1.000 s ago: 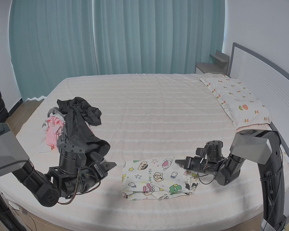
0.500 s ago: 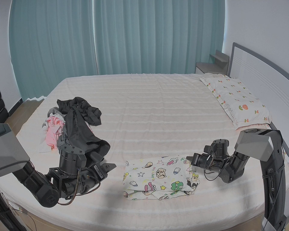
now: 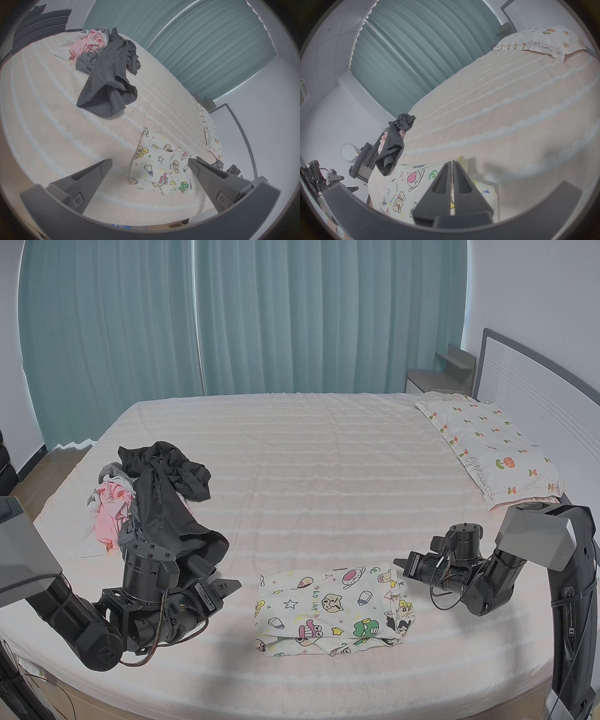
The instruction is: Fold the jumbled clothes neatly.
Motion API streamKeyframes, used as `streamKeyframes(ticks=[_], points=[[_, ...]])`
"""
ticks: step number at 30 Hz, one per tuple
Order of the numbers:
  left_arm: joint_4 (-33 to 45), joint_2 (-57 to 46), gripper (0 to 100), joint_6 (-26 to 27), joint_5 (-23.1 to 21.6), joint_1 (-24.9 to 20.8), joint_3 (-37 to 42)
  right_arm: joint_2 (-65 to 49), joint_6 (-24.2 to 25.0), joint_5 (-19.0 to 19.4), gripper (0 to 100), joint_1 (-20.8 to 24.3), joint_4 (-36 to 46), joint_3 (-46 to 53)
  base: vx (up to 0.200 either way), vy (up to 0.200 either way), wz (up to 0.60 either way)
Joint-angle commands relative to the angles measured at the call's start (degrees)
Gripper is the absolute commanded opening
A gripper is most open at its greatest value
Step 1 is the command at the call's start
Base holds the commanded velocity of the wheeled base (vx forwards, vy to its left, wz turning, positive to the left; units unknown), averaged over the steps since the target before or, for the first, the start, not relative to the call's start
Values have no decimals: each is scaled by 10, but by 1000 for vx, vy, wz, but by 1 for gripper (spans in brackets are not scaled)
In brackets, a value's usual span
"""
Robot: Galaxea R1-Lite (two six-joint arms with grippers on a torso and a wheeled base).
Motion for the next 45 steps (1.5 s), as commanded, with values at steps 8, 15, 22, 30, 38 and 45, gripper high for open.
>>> streamKeyframes(ticks=[8,15,22,30,38,45], points=[[0,-2,100,0,0,0,0,-41,-31,9,100,5,-47,132,0,0,0],[0,-3,100,0,0,0,0,-35,-32,22,100,24,-93,190,0,0,0],[0,-4,100,0,0,-1,0,-23,-34,23,100,54,-95,189,0,0,0],[0,-4,100,0,0,-1,0,-1,-34,22,100,68,-91,165,0,0,0],[0,-4,100,0,0,-2,0,-2,-43,20,0,67,-89,170,0,0,0],[0,-4,100,0,1,-2,0,-9,-47,20,0,64,-89,183,0,0,0]])
